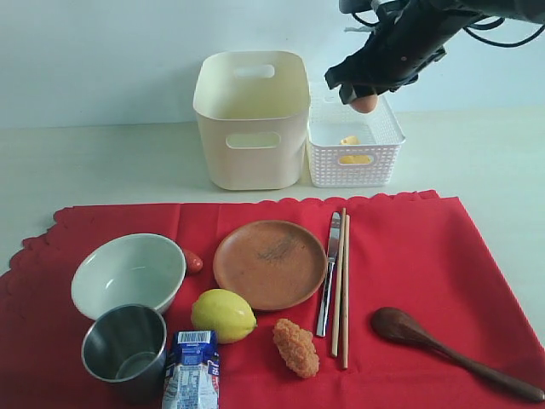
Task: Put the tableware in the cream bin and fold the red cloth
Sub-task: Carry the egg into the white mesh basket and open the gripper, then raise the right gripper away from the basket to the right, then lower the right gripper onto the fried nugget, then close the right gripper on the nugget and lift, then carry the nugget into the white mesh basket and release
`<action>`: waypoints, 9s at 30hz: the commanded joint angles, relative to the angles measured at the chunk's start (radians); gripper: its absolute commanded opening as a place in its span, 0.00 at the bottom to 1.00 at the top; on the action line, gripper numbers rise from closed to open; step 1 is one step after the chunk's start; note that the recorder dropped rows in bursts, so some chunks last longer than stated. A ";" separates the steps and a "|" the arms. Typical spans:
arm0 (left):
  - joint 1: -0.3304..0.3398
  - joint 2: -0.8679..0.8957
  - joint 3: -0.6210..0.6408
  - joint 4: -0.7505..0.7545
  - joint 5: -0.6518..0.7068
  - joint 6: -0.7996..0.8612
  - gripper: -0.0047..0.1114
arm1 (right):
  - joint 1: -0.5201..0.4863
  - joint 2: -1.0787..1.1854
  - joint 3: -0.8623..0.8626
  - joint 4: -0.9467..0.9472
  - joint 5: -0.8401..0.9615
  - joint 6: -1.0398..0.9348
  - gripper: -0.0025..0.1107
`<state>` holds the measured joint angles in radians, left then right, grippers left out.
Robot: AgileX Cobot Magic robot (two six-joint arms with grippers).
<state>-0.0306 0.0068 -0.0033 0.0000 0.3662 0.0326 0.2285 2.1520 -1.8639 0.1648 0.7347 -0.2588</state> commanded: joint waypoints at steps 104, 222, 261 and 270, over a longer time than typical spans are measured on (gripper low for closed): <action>0.000 -0.007 0.003 -0.011 -0.008 0.002 0.04 | -0.037 -0.734 0.811 -0.057 -0.006 0.036 0.02; 0.000 -0.007 0.003 -0.011 -0.008 0.002 0.04 | 0.476 -0.274 0.867 0.195 -0.070 -0.048 0.02; 0.000 -0.007 0.003 -0.011 -0.008 0.002 0.04 | 0.096 -0.412 0.521 -0.143 -0.164 0.259 0.02; 0.000 -0.007 0.003 -0.011 -0.008 0.002 0.04 | 0.037 -0.175 0.265 -0.049 -0.157 0.202 0.02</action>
<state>-0.0306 0.0068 -0.0033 0.0000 0.3662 0.0343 0.2785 1.9143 -1.5257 0.0816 0.5831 -0.0263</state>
